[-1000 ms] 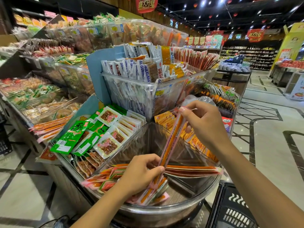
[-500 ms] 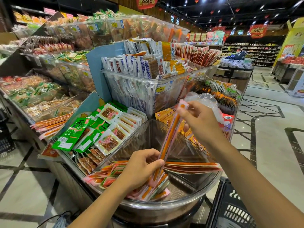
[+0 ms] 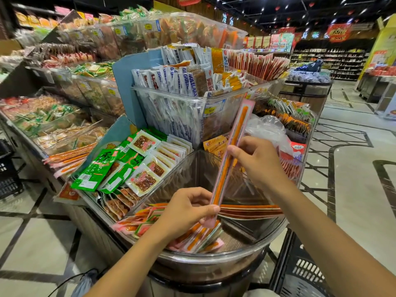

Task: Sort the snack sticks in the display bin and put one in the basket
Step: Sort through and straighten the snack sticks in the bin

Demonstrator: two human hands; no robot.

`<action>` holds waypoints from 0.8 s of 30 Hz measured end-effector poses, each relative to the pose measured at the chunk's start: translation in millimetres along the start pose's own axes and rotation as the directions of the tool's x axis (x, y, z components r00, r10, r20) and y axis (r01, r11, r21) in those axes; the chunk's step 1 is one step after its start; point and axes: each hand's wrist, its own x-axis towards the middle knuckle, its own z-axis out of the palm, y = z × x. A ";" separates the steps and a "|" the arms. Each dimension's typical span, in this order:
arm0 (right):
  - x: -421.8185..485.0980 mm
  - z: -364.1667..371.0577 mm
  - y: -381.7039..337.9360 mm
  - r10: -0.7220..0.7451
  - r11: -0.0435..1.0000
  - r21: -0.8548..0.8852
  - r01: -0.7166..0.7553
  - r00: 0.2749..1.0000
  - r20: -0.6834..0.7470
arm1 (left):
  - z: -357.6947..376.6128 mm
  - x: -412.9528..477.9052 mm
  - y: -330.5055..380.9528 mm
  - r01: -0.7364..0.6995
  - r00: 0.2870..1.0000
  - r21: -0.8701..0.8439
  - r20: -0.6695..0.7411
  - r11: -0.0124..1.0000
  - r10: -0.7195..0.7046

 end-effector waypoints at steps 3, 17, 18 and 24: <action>0.0 -4.5 -1.4 0.006 1.000 0.028 -0.005 1.000 -0.029 | 0.2 -1.0 3.0 0.025 1.000 -0.025 0.011 0.999 -0.024; -17.6 4.5 4.6 -0.067 0.946 -0.314 0.075 0.997 0.036 | -2.4 -1.2 7.3 -0.014 0.997 -0.080 -0.072 0.997 0.008; -19.1 2.5 1.9 -0.134 0.923 -0.363 0.130 0.991 0.014 | -3.6 -0.5 6.1 -0.021 0.996 -0.066 -0.088 0.998 0.015; -22.5 -10.1 -16.1 -0.467 0.616 -0.537 0.577 0.816 0.341 | -11.5 -3.5 6.7 -0.046 0.995 -0.088 -0.091 0.995 0.038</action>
